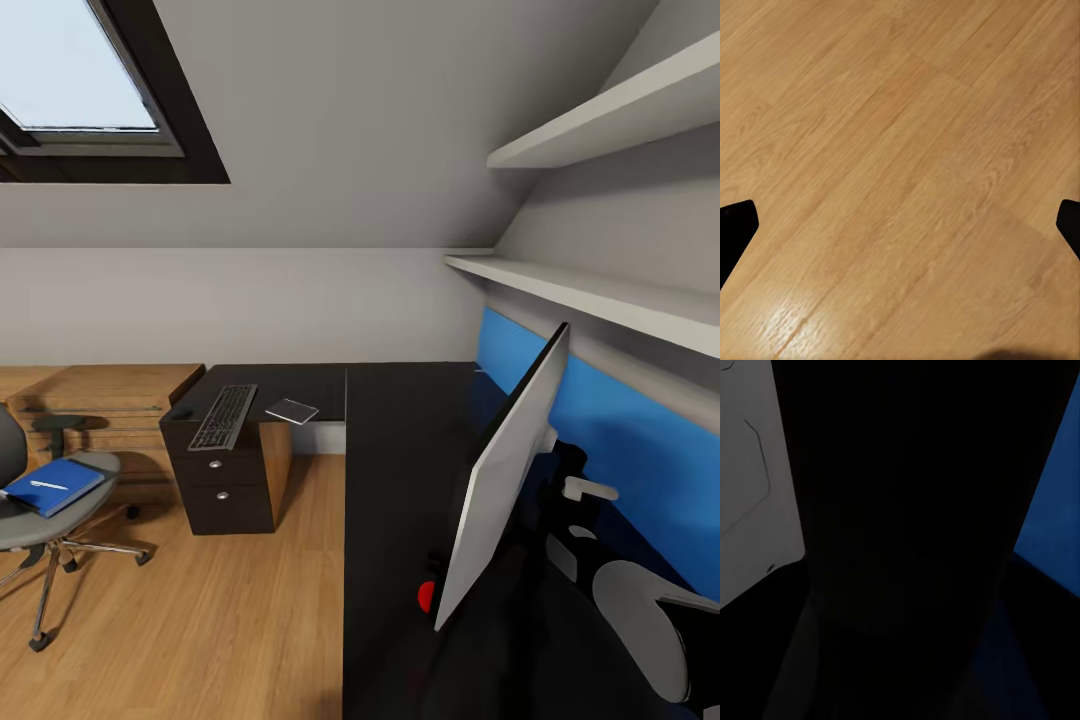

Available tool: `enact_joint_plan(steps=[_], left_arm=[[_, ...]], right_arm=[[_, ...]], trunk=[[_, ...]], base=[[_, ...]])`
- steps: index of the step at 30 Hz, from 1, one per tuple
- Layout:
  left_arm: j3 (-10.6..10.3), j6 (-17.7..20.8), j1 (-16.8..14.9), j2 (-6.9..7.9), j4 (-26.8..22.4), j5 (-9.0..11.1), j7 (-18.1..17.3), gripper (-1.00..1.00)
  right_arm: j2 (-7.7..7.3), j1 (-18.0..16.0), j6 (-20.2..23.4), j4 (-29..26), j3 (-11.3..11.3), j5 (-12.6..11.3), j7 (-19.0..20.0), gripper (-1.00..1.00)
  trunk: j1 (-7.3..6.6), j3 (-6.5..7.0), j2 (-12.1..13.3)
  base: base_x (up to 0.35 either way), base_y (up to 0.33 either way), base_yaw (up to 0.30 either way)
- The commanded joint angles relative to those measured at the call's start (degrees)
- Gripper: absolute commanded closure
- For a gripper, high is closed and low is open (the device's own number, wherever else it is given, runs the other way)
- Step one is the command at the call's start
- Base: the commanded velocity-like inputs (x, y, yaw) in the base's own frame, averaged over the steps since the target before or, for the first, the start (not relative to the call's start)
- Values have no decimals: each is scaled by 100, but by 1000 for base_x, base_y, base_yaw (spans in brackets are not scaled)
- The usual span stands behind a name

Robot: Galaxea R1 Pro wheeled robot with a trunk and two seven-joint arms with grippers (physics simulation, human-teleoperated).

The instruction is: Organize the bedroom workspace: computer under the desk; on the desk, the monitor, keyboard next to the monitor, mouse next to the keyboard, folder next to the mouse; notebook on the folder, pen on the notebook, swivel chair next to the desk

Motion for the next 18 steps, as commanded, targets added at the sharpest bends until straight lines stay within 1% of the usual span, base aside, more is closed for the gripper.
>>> enact_joint_plan(steps=[1,6,12,18], left_arm=[[-49,-12,-4,0,0,39,9,-100],[-49,-11,-4,0,-2,39,9,-100],[-49,-11,-4,1,-2,38,9,-100],[-49,-11,-4,1,1,38,9,-100]], right_arm=[[3,-1,-6,429,-193,25,17,100],[3,-1,-6,429,-192,26,18,100],[3,-1,-6,429,-188,26,18,100],[3,-1,-6,429,-189,26,17,100]], trunk=[[1,-8,-2],[1,-8,-2],[1,-8,-2],[1,-8,-2]], base=[[0,0,0],[4,-11,0],[85,-96,0],[14,-15,0]])
